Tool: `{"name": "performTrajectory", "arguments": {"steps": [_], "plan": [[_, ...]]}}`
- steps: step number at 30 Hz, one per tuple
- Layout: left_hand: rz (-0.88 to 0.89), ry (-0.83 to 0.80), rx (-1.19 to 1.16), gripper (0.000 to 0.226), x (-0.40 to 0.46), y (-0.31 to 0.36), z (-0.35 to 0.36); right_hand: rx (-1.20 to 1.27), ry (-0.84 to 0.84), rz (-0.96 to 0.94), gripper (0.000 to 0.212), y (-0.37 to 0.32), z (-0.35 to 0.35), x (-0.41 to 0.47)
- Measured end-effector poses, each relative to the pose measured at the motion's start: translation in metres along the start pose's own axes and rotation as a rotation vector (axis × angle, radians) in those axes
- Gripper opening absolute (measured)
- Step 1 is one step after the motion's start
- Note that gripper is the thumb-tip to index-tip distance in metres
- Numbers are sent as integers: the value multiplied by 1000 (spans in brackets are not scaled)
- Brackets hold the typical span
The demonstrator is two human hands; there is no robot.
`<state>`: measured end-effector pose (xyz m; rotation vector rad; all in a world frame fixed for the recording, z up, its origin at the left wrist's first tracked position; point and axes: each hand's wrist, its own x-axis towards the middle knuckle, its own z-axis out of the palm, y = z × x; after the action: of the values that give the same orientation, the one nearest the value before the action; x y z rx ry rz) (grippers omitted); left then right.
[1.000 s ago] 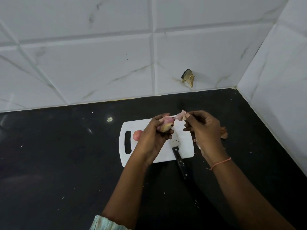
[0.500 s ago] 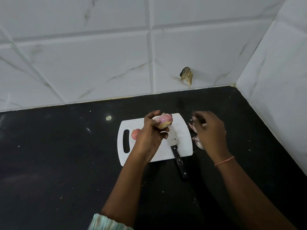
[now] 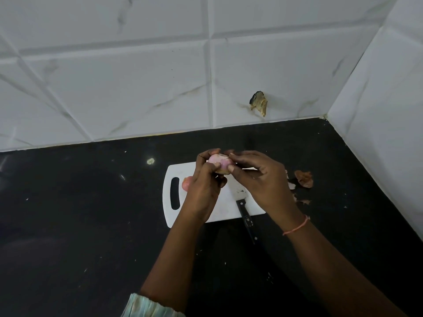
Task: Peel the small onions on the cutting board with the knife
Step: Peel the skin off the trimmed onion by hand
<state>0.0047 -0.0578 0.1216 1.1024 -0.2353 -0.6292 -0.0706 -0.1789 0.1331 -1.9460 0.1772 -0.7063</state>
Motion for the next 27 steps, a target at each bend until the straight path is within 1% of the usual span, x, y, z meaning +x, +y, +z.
{"name": "performTrajectory", "arguments": {"steps": [5,9,12,14,15,18,22,25,27], "plan": [[76,42,87,33,0,-2,4,-14,92,-37,29,-2,4,-3],[125,29,66,34,-1,0,10,-2,142,-52,27,-1,2,-3],[144,27,44,36,-2,1,12,29,195,35,12,-1,2,-4],[171,13,76,36,-2,2,12,110,199,109,14,-5,4,-4],[178,9,92,35,-3,2,12,127,188,112,18,-6,5,-5],[174,23,138,33,-4,0,13,69,178,46,21,-6,7,-5],[174,45,104,36,-5,0,14,61,202,-13,25,-8,6,-6],[173,57,49,41,-7,0,16,44,211,-38,18,-8,6,-6],[171,59,-9,36,-7,0,18,31,223,-41,14,-8,7,-6]]}}
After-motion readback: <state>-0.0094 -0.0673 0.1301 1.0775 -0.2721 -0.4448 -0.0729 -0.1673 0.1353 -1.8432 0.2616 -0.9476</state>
